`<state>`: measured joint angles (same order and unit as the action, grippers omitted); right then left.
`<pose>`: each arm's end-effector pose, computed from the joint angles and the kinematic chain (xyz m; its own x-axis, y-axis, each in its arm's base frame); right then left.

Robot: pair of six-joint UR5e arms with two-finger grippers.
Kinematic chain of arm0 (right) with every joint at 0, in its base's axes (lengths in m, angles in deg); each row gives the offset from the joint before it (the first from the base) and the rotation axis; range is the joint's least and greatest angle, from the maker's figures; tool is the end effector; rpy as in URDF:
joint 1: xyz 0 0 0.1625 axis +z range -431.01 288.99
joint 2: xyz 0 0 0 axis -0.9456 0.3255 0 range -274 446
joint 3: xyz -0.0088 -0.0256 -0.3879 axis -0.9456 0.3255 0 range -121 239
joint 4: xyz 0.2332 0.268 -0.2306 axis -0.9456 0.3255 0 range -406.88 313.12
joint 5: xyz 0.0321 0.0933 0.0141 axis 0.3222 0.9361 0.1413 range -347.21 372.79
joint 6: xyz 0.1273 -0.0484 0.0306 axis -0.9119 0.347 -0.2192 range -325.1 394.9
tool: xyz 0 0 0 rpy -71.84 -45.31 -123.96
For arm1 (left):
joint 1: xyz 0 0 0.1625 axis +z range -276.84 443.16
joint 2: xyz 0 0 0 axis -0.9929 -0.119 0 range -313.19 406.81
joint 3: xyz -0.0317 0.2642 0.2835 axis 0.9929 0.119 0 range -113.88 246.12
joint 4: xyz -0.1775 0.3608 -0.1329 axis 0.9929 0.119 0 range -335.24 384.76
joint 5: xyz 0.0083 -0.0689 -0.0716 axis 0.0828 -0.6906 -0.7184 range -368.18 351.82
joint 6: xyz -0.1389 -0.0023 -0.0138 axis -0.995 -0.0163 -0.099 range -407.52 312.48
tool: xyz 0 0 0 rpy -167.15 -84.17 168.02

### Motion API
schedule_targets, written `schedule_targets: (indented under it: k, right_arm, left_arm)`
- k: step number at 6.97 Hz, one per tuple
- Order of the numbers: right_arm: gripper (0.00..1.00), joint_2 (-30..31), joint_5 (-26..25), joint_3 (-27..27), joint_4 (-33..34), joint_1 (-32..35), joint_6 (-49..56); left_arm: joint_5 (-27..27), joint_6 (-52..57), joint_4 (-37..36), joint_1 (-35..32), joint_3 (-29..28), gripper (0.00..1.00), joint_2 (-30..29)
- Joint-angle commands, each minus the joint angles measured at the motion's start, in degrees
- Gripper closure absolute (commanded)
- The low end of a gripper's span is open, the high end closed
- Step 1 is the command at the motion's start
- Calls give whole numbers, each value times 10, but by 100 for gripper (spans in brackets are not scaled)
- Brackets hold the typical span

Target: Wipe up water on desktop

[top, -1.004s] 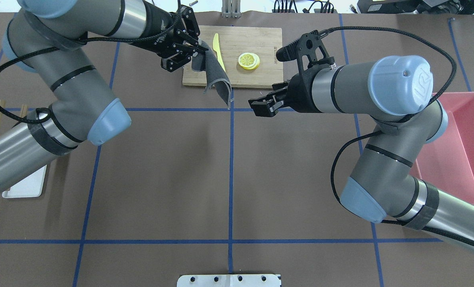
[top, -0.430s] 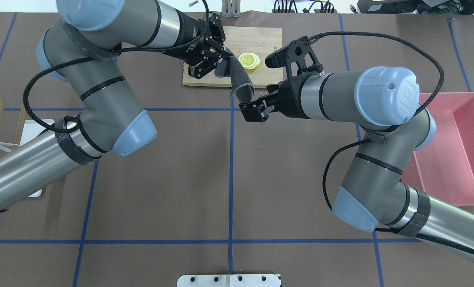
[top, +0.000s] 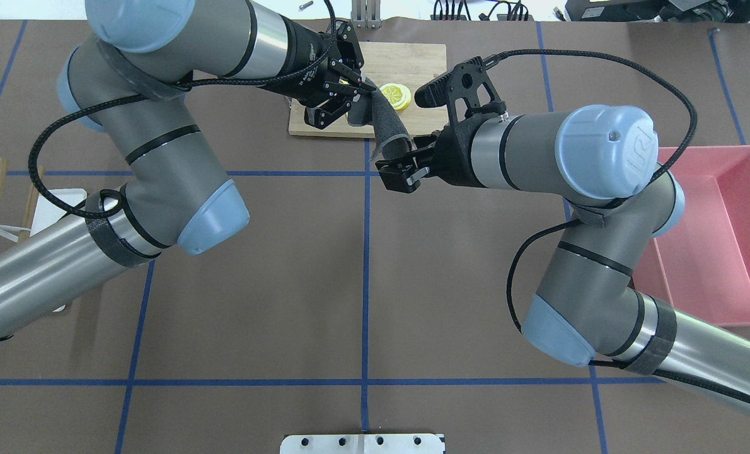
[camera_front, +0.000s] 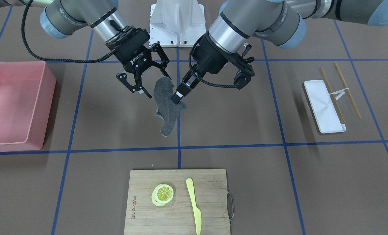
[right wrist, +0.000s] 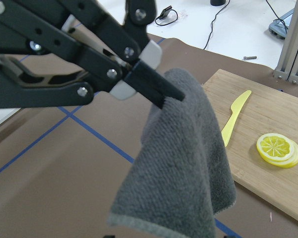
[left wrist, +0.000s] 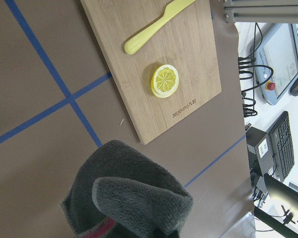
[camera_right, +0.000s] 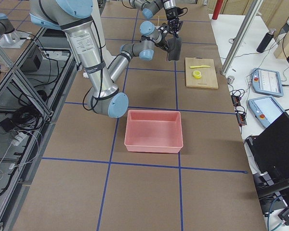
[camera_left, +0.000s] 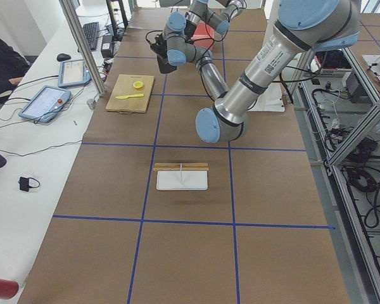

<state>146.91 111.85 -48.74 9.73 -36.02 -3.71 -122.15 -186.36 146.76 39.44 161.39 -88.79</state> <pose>-0.4416 -0.4449 0.1342 0.4300 -0.6410 0.6358 -0.1652 0.6365 0.7534 0.4316 -0.5188 0.0396 -0.1971 -0.7634 -0.6151 0.2915 0.5534 -0.7802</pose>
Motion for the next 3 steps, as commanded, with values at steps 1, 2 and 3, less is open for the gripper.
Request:
schedule_targets:
  k: [1, 2, 3]
  right_arm:
    - [36, 1, 0, 2, 0, 0, -1]
    - [49, 1, 0, 1, 0, 0, -1]
    - [67, 1, 0, 1, 0, 0, -1]
  left_arm:
    - [-2, -4, -1, 0, 11, 100, 4]
    - [-2, -5, -1, 1, 10, 100, 4]
    - [-2, -5, 0, 1, 9, 100, 4]
